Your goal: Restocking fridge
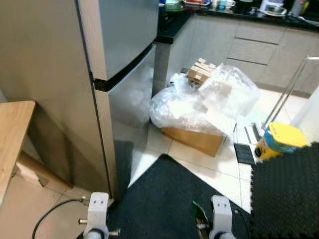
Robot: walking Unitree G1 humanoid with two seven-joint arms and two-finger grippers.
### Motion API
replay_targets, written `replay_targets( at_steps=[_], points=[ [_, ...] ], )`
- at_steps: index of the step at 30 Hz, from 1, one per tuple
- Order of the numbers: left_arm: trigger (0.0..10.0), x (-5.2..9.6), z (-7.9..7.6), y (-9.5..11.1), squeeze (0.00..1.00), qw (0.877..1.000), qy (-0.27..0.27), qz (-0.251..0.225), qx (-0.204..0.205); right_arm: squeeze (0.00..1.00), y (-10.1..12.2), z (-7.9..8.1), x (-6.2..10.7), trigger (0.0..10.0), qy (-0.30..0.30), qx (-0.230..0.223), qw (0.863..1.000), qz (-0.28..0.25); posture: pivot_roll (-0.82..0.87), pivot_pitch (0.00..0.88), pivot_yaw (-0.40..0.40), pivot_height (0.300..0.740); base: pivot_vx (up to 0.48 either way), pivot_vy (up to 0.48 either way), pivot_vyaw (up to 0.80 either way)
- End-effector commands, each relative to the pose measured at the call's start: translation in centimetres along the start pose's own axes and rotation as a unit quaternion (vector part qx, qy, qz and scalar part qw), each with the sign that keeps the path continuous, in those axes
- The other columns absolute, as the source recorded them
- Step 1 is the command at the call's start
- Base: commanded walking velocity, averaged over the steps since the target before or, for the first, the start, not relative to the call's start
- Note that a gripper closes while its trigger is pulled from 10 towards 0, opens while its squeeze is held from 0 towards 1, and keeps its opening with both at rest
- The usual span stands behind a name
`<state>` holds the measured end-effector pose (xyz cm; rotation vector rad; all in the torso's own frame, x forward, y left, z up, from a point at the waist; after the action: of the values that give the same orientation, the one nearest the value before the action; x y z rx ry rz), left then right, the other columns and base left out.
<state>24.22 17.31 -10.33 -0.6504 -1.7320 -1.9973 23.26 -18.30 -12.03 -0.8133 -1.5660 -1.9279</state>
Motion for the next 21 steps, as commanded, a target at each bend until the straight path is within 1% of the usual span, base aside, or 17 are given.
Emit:
replay_targets(
  at_steps=[1, 9, 14, 21],
  points=[
    [10.0, 0.04, -0.21, -0.08, 0.0, 1.0, -0.003, 0.001, 0.001, 0.0, 0.63, -0.61, -0.01, 10.0, -0.007, 0.001, 1.0, -0.009, -0.07, 0.001, -0.035, 0.74, 0.251, 0.0, 0.0],
    [10.0, 0.01, -0.35, 0.02, 0.0, 1.0, -0.005, -0.001, -0.001, 0.0, 0.64, -0.62, -0.01, 10.0, -0.008, 0.0, 1.0, -0.01, -0.07, 0.001, -0.035, 0.74, 0.247, 0.0, 0.0],
    [10.0, -0.01, -0.4, 0.34, 0.0, 1.0, -0.006, -0.01, -0.002, 0.0, 0.63, -0.61, -0.01, 10.0, -0.009, -0.002, 1.0, -0.01, -0.07, 0.003, -0.034, 0.74, 0.0, 0.0, 0.0],
    [10.0, -0.01, -0.03, 0.78, 0.0, 1.0, 0.002, -0.023, -0.013, 0.0, 0.7, -0.66, -0.02, 10.0, -0.011, -0.005, 1.0, -0.011, -0.07, 0.005, -0.03, 0.74, 0.0, 0.0, 0.0]
  ],
)
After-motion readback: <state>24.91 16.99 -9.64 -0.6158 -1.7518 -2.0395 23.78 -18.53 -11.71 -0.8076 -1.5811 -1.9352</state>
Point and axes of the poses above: a point about 5 cm out from each wrist's last joint towards the gripper, its own x axis pointing back from the gripper into the wrist, its own y axis along the axis of the wrist's last joint, z = x × y, the point moved 6 cm from there along -x, pointing out of the wrist towards the gripper, and after that the axes turned 6 degrees about -x, right-handed, at the moved point
